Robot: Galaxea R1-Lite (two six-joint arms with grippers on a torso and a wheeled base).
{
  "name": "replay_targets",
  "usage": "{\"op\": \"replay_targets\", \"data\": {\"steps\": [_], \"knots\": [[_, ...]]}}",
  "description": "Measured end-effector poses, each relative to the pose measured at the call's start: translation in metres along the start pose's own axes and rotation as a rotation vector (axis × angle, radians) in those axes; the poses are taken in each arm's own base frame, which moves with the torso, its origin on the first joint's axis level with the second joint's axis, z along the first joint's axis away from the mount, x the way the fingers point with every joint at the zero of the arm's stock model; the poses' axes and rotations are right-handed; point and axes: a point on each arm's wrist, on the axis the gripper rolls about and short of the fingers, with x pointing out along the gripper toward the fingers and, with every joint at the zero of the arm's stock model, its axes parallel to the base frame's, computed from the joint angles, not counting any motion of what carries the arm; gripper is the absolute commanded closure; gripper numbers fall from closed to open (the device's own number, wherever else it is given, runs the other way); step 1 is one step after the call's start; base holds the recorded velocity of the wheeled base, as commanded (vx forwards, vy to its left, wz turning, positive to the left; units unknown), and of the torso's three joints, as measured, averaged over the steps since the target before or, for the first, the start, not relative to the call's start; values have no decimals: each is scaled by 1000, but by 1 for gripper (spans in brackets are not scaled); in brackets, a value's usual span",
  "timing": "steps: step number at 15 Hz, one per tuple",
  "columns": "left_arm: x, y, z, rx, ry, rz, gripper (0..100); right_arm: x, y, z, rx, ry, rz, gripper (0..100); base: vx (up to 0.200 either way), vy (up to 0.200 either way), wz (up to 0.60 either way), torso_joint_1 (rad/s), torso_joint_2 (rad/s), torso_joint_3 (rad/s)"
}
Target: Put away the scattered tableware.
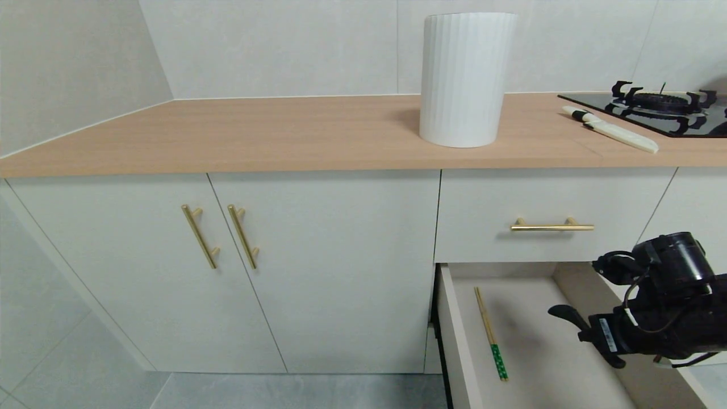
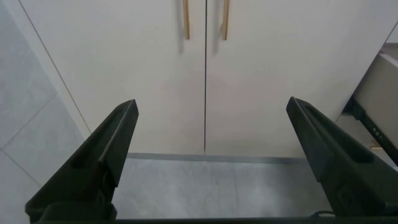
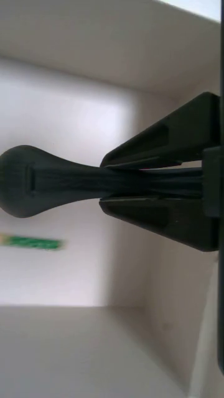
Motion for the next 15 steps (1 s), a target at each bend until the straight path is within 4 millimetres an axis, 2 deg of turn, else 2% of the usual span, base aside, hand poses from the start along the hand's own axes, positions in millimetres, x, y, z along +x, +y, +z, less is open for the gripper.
{"op": "replay_targets", "data": {"steps": [2, 5, 10, 15], "knots": [[0, 0, 0, 0, 0, 0, 0, 19, 0, 15, -2, -15, -1, 100, 0, 0, 0, 0, 0, 0], [0, 0, 0, 0, 0, 0, 0, 58, 1, 33, -9, 7, 0, 100, 0, 0, 0, 0, 0, 0], [0, 0, 0, 0, 0, 0, 0, 124, 8, 27, -36, 93, -21, 100, 0, 0, 0, 0, 0, 0], [0, 0, 0, 0, 0, 0, 0, 156, 8, 14, -45, 132, -65, 100, 0, 0, 0, 0, 0, 0]]}}
